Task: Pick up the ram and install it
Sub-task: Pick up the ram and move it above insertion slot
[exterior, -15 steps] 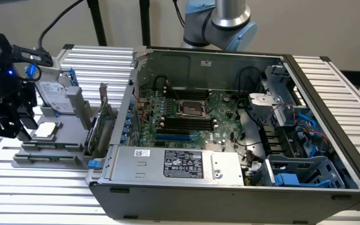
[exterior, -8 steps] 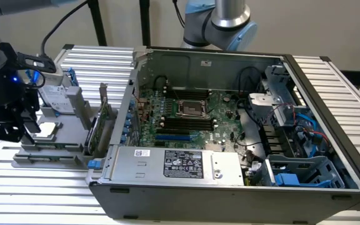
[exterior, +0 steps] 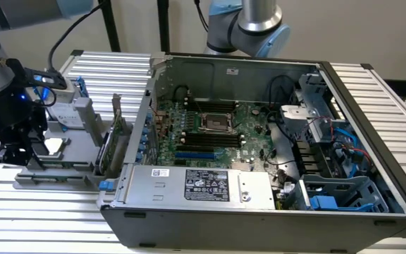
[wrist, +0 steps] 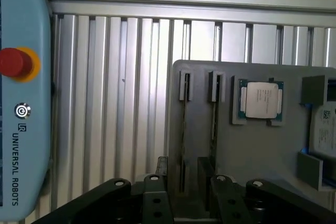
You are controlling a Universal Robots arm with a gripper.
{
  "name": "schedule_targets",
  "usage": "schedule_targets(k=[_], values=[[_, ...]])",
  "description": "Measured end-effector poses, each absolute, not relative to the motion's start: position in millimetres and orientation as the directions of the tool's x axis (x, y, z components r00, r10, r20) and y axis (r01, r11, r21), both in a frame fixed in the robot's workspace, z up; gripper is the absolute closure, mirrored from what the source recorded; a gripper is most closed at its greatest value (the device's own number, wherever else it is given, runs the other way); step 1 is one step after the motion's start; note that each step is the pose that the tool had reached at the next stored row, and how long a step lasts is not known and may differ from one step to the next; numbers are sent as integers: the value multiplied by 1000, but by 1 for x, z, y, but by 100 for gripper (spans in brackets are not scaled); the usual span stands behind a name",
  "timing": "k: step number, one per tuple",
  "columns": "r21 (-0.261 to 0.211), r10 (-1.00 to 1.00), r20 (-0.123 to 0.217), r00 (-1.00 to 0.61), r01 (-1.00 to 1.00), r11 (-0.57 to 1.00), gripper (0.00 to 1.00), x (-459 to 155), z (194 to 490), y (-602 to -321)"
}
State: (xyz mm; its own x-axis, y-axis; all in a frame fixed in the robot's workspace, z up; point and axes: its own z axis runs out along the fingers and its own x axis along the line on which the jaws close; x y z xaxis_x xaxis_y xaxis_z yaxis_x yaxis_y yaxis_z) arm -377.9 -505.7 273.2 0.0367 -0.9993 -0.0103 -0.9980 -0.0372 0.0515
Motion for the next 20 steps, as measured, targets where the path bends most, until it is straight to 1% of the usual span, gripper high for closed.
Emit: schedule_targets(k=[8,20], values=[[50,-998,-10,68,-996,-69,64,-378,259,-506],[47,-997,-11,71,-996,-72,64,-378,237,-506]])
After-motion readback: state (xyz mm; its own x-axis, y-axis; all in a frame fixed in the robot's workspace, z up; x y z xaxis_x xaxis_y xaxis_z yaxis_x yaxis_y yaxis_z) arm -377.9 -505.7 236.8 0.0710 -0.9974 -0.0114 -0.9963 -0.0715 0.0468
